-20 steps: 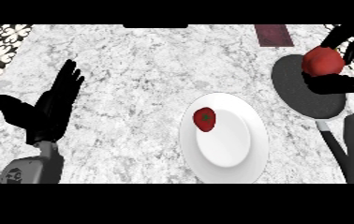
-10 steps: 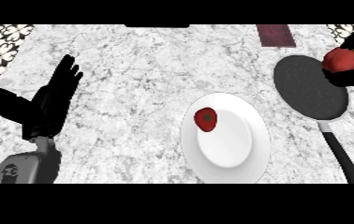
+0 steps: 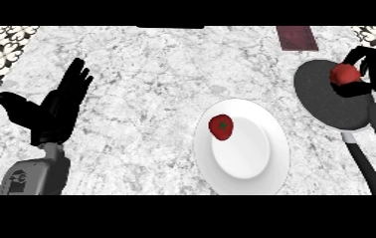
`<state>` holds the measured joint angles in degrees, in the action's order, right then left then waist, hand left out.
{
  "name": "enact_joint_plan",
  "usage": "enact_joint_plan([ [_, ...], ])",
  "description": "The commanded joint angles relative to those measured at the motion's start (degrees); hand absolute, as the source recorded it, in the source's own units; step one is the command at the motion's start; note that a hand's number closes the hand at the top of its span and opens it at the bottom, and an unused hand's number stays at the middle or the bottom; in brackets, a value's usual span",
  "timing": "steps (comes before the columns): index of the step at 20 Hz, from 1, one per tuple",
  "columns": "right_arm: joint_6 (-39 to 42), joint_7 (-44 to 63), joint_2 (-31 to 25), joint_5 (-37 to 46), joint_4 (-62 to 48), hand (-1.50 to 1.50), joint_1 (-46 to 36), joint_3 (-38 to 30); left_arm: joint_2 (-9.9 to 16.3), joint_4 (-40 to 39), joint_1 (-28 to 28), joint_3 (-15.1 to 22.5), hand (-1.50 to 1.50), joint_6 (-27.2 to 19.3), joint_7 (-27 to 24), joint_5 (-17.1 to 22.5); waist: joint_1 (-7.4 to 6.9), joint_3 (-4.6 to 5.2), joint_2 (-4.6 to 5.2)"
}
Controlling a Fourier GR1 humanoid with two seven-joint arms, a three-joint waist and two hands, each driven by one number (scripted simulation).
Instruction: Pick the bell pepper from the plate and place it in the pan
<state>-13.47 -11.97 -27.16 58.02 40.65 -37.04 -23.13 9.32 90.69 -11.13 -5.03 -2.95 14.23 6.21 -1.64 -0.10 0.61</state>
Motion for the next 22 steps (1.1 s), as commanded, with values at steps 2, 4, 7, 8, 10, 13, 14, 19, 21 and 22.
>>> enact_joint_plan([
  [2,-0.5,3.7,-2.4,-2.5,-12.7,-1.50,-4.1,-5.2,-0.4,3.0,0.7,0.7,0.00,-0.5,1.3,-0.2,-0.86,-0.08,0.18],
  [4,1.3,0.8,-3.9,-4.3,-16.7,-1.50,-3.8,-6.6,-0.9,2.1,0.4,1.4,0.00,-0.9,0.5,-1.3,-0.51,-0.10,0.28],
  [7,-0.3,-3.4,-2.3,-3.9,-21.6,-1.50,-4.7,-5.2,0.5,0.2,-1.1,-1.1,0.00,-0.1,0.8,0.3,-0.10,-0.04,0.09],
  [8,0.5,-2.8,-3.0,-4.2,-23.6,-1.50,-7.4,-5.9,-1.1,0.3,-2.3,0.7,0.00,-1.4,0.6,-1.2,-0.73,-0.10,0.40],
  [10,0.0,-7.9,-5.2,-6.8,-24.6,-1.50,-6.6,-8.3,0.2,-1.5,-2.7,-1.0,0.00,0.3,0.2,0.5,-0.62,-0.13,0.51],
  [13,2.2,-15.1,-6.6,-13.9,-22.2,-1.50,-4.9,-14.1,-1.2,0.7,1.2,1.4,0.00,0.2,-0.6,-1.0,0.04,-0.16,0.05],
  [14,2.3,-16.0,-5.7,-15.4,-21.2,-1.50,-5.0,-14.8,0.1,1.2,0.7,-0.5,0.00,0.4,1.1,0.3,0.50,-0.08,-0.27],
  [19,12.5,-18.9,-11.0,-24.5,-23.6,-1.50,-4.6,-22.6,0.4,2.0,-0.2,-0.9,0.00,-0.3,1.9,0.2,0.88,-0.10,-0.29],
  [21,17.8,-20.7,-14.1,-27.5,-25.0,-1.50,-2.8,-25.3,1.1,0.2,-0.2,-2.7,0.00,0.4,0.3,1.2,1.03,-0.10,-0.14],
  [22,18.0,-22.3,-13.7,-28.5,-25.2,-1.50,0.0,-25.9,1.3,-0.9,-0.8,-2.4,0.00,0.6,0.0,0.6,1.49,-0.05,-0.24],
])
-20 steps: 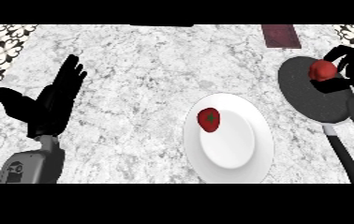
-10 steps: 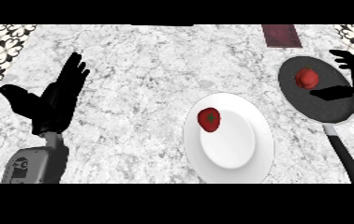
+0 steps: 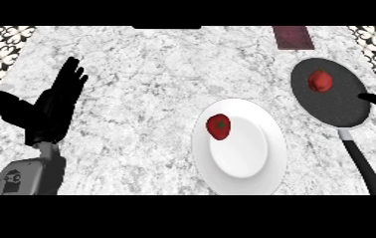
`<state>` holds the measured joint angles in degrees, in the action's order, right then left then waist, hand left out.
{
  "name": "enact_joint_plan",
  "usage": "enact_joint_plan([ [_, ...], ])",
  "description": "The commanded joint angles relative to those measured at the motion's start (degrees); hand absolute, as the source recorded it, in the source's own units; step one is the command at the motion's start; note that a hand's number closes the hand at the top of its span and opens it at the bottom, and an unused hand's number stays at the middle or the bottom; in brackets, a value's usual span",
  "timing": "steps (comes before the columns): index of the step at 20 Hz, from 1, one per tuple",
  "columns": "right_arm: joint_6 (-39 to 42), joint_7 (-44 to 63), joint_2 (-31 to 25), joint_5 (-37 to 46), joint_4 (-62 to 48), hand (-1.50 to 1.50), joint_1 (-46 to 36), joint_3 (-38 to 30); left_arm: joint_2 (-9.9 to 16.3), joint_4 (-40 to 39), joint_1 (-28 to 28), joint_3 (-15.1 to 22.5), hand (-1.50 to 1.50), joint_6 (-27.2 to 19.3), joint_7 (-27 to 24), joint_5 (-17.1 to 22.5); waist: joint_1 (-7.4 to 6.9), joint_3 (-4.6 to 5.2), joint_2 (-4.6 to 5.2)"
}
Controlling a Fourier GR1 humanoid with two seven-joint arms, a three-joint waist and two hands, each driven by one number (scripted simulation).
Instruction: Pick the bell pepper from the plate and place it in the pan
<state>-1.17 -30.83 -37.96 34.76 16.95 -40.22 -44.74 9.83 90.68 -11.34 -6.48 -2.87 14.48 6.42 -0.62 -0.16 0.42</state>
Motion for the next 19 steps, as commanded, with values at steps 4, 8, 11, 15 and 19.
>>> enact_joint_plan([
  [4,19.2,-8.3,-10.2,-9.7,-3.3,-1.50,8.4,-7.7,0.4,-0.2,2.2,-1.0,0.00,1.2,-1.9,0.8,0.48,-0.04,-0.14],
  [8,27.4,-13.6,-10.9,-12.3,-4.5,-1.50,13.8,-8.5,0.0,4.3,2.1,0.7,0.00,-0.8,2.8,-0.8,0.11,-0.07,-0.22],
  [11,33.3,-16.2,-15.3,-13.5,-4.1,-1.50,18.5,-8.6,0.0,0.7,2.6,-0.5,0.00,0.7,-1.0,0.3,0.50,-0.01,-0.18],
  [15,30.6,-18.8,-12.9,-14.4,-2.9,-1.50,21.0,-7.2,-3.2,-1.2,-0.2,2.9,0.00,-2.0,-1.3,-3.0,0.52,-0.01,-0.16],
  [19,29.2,-18.2,-13.3,-15.5,-2.5,-1.50,21.7,-5.8,-0.2,4.7,1.0,0.6,0.00,0.0,3.9,-0.2,0.03,-0.03,-0.22],
])
